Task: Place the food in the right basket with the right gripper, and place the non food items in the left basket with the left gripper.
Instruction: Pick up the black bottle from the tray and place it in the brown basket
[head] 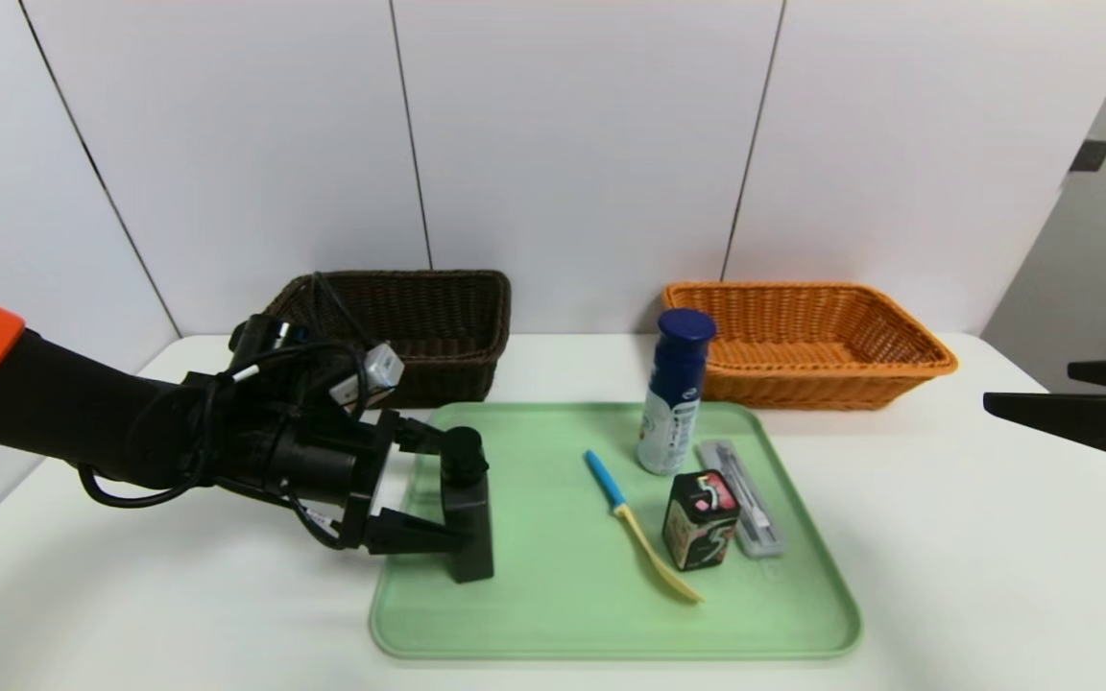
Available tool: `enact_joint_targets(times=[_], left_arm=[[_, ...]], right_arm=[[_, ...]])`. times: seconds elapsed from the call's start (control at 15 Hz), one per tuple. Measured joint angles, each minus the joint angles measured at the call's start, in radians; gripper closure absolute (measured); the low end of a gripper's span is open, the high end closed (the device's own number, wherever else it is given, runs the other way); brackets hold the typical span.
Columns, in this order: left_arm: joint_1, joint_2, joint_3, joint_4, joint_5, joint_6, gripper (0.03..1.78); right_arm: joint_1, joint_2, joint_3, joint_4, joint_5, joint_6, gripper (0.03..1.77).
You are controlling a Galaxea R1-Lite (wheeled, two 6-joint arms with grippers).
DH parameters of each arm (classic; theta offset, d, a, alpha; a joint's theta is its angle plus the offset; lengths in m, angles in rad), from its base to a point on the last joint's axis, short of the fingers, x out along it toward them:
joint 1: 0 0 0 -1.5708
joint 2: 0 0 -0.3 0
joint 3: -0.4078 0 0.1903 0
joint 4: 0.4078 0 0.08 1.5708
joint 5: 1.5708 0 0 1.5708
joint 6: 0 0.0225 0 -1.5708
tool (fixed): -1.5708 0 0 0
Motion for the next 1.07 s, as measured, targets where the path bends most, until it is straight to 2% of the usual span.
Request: enact_joint_targets(times=[0.2, 0.53, 0.73, 0.93, 1.07], left_arm=[[-0.024, 0.008, -0.002, -0.024, 0.000, -0.003, 0.12], [-0.053, 0.023, -0.004, -0.115, 0.000, -0.084, 0.12], [-0.060, 0.030, -0.003, -0.119, 0.001, -0.090, 0.12], [-0.061, 0.031, -0.003, -0.121, 0.003, -0.093, 0.62], [-0.060, 0.029, -0.002, -0.120, 0.003, -0.098, 0.69]], right_arm=[[-0.003, 0.000, 0.000, -0.001, 0.000, 0.000, 0.09], [-0.006, 0.000, 0.000, -0.002, 0.000, 0.001, 0.09], [-0.006, 0.000, 0.001, -0.002, 0.000, 0.001, 0.09], [-0.006, -0.001, 0.002, -0.003, 0.000, 0.000, 0.09], [-0.006, -0.001, 0.002, -0.003, 0.000, 0.000, 0.09]])
